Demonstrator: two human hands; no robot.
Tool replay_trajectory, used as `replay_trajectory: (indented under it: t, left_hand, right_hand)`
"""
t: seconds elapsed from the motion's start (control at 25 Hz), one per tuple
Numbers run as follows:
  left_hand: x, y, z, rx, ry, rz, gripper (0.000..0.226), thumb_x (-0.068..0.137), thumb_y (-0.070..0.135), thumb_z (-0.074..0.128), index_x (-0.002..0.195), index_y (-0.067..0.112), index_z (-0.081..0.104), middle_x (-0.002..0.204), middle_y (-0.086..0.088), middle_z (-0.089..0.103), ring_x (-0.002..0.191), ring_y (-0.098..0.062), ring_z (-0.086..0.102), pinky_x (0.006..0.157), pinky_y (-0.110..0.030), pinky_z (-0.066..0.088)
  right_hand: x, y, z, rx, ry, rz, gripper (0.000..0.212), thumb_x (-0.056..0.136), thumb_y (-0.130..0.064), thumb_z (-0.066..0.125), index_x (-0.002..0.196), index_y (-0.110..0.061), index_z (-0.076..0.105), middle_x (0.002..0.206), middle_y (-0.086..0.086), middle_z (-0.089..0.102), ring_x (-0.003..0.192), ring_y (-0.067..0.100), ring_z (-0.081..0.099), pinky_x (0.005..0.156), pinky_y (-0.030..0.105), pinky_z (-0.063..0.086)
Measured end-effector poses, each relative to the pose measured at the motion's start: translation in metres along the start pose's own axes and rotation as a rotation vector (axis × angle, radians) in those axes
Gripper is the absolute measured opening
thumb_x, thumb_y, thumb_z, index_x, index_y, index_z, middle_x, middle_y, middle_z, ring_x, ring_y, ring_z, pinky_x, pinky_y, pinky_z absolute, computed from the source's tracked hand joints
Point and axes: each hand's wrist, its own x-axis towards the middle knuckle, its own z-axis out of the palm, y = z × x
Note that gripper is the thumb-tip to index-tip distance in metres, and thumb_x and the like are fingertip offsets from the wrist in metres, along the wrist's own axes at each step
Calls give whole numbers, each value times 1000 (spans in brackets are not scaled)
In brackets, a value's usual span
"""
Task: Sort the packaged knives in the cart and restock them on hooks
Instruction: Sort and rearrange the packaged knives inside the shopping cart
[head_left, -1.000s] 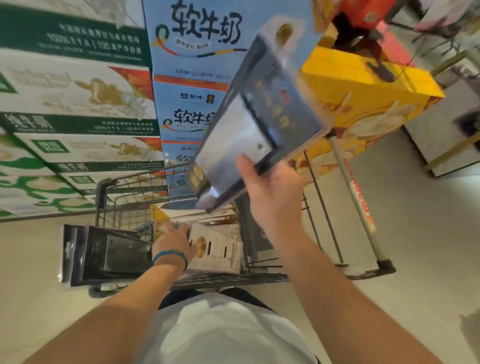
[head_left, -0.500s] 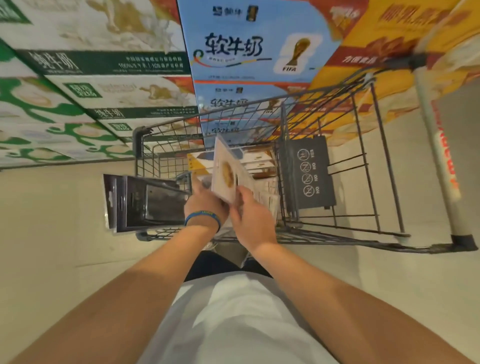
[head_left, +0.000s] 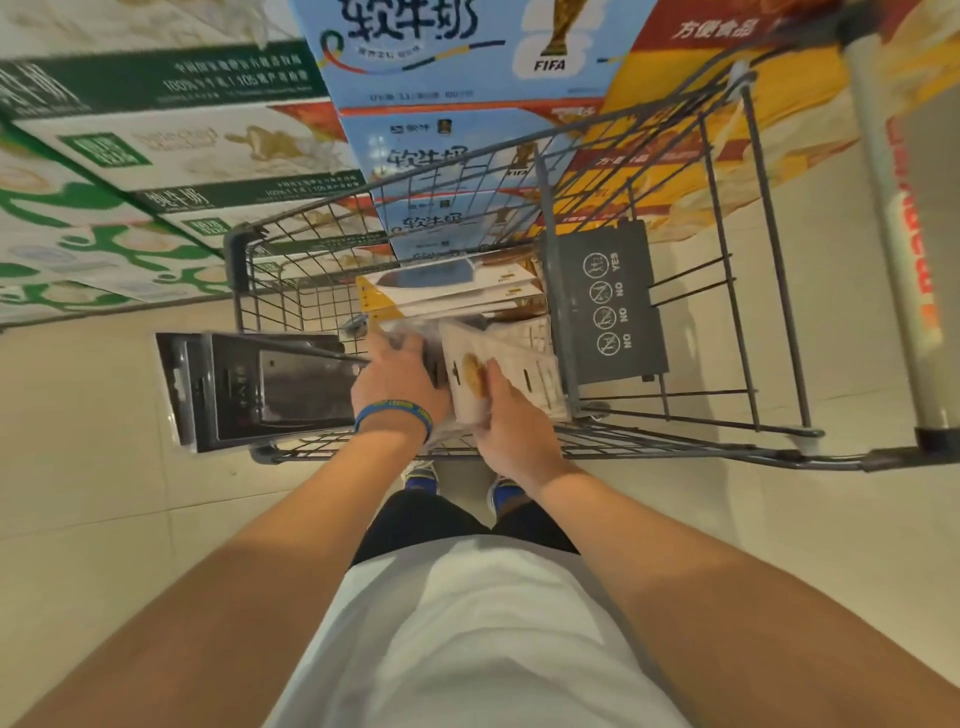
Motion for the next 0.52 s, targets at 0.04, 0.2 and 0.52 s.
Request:
replay_trajectory:
  t: [0.04, 0.2, 0.52]
  left_hand:
    - [-3, 5, 4, -8, 15, 17, 50, 85, 47, 59, 125, 19, 46, 128, -16, 35, 89, -41, 62, 73, -41, 50]
    - [-12, 19, 12, -158, 62, -4, 48, 96, 56, 28, 123, 24, 52, 128, -15, 40, 94, -44, 61, 76, -41, 44]
    - [-5, 12, 10, 128, 84, -64, 69, 79, 71, 59, 126, 23, 46, 127, -15, 36, 91, -38, 61, 64, -38, 50]
  right_hand:
    - [2, 2, 0, 6, -27, 4, 86, 97, -28, 61, 162, -14, 7, 149, 16, 46, 125, 38, 56, 98, 46, 47]
    - [9, 13, -3, 72, -43, 66, 91, 95, -31, 64, 161, -15, 4, 149, 17, 45, 124, 39, 57, 96, 45, 48]
    - [-4, 15, -36, 481, 26, -11, 98, 89, -24, 73, 160, -36, 6, 165, -7, 25, 146, 15, 35, 109, 35, 41]
